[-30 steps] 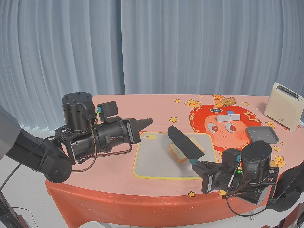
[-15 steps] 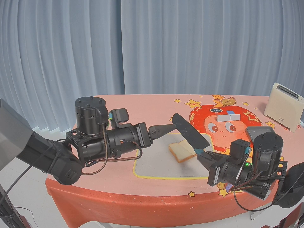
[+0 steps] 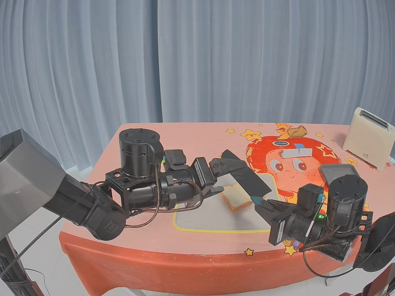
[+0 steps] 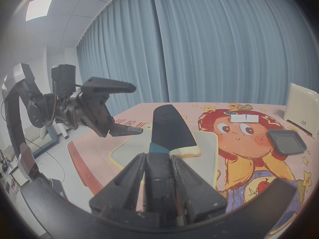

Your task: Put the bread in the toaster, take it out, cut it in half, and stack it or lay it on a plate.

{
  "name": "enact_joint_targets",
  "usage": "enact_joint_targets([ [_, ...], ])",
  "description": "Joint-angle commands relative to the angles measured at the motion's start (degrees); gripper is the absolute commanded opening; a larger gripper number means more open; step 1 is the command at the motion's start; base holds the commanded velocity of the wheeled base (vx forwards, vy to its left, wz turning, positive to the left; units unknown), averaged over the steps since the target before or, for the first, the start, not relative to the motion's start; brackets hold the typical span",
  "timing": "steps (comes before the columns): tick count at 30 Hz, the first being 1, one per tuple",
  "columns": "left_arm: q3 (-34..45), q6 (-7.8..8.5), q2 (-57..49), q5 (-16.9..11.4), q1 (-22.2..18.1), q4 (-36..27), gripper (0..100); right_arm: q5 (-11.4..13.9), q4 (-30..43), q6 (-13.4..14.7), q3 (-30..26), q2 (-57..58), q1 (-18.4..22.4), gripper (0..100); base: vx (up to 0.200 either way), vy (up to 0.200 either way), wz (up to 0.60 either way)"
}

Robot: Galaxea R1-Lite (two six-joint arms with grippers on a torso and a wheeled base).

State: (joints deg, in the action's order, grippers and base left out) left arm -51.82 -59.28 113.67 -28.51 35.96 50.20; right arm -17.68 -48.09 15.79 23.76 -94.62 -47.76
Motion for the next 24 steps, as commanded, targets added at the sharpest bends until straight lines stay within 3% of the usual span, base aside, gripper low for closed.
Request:
enact_joint_targets([
  [1, -2.14, -2.06, 1.38, -0.84, 0.25, -0.02, 100, 0.1, 0.02, -0.85, -0.38, -0.03, -0.23, 0, 0.0, 0.0, 0.0],
  [4, -3.02, -2.77, 3.32, -0.75, 0.07, 0.07, 100, 0.1, 0.02, -0.93, -0.38, 0.05, -0.58, 0, 0.0, 0.0, 0.0],
  [24, -5.75, -2.86, 7.36, -0.67, -0.45, 0.6, 100, 0.27, -0.07, -0.85, -0.82, 0.23, -2.6, 0, 0.0, 0.0, 0.0],
])
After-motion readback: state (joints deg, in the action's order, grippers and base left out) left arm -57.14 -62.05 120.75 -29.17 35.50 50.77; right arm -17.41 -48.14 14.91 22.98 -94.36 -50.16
